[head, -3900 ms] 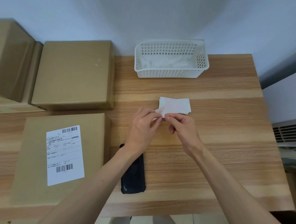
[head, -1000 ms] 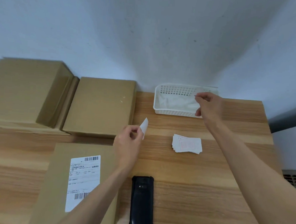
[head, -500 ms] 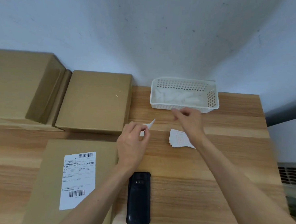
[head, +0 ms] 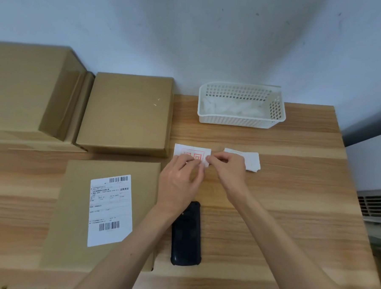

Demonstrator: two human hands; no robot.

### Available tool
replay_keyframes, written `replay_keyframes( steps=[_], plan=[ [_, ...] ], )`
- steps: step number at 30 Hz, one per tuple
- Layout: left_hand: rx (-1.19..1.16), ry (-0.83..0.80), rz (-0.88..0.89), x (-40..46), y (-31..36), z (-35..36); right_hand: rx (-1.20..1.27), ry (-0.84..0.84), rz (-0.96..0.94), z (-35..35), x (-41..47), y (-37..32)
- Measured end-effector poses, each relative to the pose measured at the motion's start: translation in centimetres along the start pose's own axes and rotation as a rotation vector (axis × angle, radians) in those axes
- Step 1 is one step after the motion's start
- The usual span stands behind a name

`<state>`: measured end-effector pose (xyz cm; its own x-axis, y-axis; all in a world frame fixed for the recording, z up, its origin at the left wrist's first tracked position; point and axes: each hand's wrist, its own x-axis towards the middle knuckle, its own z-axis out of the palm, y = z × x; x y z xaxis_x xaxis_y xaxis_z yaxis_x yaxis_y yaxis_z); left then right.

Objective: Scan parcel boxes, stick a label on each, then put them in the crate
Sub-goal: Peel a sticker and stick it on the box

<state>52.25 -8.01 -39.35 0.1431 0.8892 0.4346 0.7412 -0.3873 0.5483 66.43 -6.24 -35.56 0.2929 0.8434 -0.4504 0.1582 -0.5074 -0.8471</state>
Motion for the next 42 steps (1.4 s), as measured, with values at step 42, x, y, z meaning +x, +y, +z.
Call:
replay_keyframes(
  steps=[42],
  plan=[
    [-0.17, -0.306, -0.792, -17.6, -10.1, -21.6, -0.371, -0.022, -0.002, 14.8, -21.5, 6.6]
  ],
)
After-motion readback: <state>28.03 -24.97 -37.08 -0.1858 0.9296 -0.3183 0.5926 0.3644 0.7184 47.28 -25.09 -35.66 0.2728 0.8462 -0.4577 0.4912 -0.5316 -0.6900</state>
